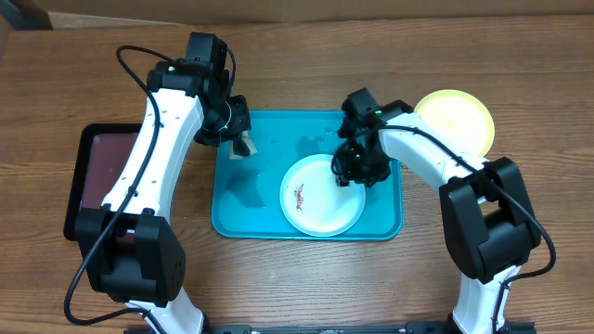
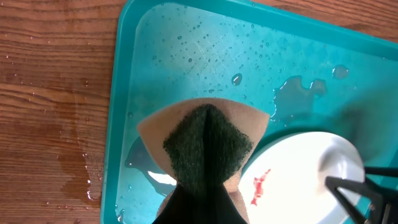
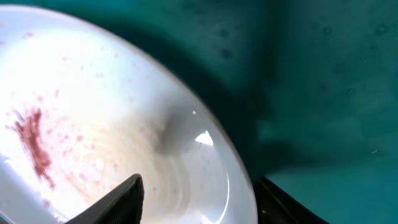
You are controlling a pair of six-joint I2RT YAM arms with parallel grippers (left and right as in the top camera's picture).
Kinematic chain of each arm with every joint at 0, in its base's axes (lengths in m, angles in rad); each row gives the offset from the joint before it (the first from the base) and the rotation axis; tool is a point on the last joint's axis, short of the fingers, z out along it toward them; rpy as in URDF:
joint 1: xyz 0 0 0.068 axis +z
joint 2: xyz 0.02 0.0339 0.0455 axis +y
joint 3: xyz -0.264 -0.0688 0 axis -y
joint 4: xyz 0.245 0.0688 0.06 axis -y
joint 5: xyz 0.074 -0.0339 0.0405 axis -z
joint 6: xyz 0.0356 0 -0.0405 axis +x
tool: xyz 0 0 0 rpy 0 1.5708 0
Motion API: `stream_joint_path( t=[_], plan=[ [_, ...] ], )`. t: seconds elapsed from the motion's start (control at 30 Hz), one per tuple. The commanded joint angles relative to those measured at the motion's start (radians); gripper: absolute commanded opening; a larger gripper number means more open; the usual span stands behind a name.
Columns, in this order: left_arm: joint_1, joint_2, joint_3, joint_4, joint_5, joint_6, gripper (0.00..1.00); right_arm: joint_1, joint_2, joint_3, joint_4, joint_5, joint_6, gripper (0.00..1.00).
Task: Clean dirty plates on tray and stack at the side
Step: 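Reach the right gripper to the light-blue plate rim and grasp it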
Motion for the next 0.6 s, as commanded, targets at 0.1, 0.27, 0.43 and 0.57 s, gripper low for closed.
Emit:
stream_joint_path(
  t=[0.1, 0.27, 0.43, 0.57],
  plan=[
    [-0.003, 0.006, -0.003, -0.004, 0.011, 0.026, 0.05, -0.024, -0.004, 0.149, -0.126, 0.039, 0.173, 0.61],
    [-0.003, 0.006, -0.003, -0.001, 0.013, 0.026, 0.04, -0.028, -0.001, 0.090, -0.172, 0.021, 0.203, 0.60],
    [-0.003, 0.006, -0.003, 0.001, 0.034, 0.026, 0.05, -0.013, -0.001, -0.021, -0.081, 0.020, 0.203, 0.60],
    [-0.003, 0.006, -0.003, 0.011, 0.038, 0.026, 0.04, -0.013, -0.001, -0.053, -0.036, 0.011, 0.206, 0.56]
  ],
)
